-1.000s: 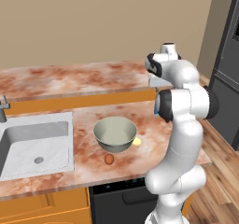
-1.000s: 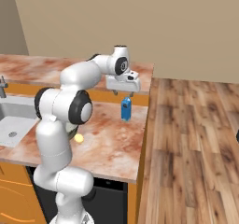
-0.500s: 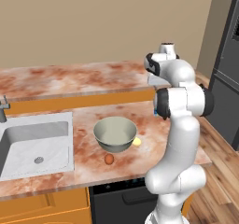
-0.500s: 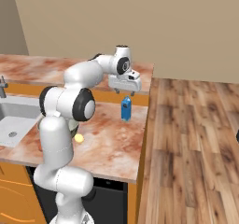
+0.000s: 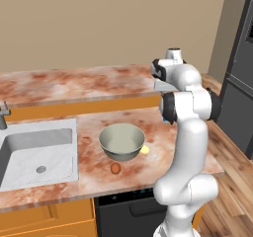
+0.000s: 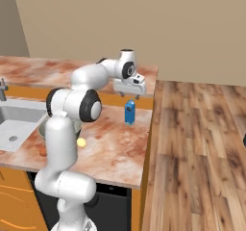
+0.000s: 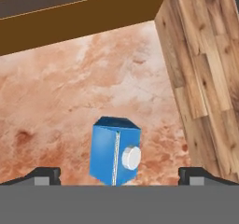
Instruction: Gather the eggs and milk located in the vicinity of the sink area and place them right next to the bowl.
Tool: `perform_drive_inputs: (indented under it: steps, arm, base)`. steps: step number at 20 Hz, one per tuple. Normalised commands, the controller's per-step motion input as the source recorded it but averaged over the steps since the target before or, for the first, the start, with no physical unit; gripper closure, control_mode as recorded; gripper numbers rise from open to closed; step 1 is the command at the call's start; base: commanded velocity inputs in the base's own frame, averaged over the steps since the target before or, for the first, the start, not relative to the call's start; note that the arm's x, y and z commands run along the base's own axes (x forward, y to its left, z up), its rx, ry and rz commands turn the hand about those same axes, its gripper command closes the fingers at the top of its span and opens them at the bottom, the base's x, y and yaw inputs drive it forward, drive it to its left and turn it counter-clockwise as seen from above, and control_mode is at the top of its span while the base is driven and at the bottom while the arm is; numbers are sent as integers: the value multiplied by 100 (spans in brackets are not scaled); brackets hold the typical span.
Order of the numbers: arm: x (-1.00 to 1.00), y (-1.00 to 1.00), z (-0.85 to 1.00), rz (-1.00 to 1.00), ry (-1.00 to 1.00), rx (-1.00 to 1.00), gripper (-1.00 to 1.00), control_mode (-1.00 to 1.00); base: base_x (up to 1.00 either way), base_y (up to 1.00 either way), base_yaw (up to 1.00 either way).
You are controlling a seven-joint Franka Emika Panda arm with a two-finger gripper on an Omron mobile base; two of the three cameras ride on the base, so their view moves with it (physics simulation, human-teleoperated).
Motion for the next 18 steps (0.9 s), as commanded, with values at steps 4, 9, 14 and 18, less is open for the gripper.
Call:
perform_drive_inputs:
  steps: [4, 9, 14, 18]
  arm:
    - [34, -4, -19, 0, -1, 0, -100, -100]
    - [0, -1, -12, -1, 0, 1, -100, -100]
    - [0, 0, -20, -4, 0, 0, -100, -100]
    - [0, 0, -18, -5, 1, 0, -100, -100]
  base:
    - [0, 0, 0]
    - [0, 0, 0]
    - [0, 0, 0]
    - [0, 0, 0]
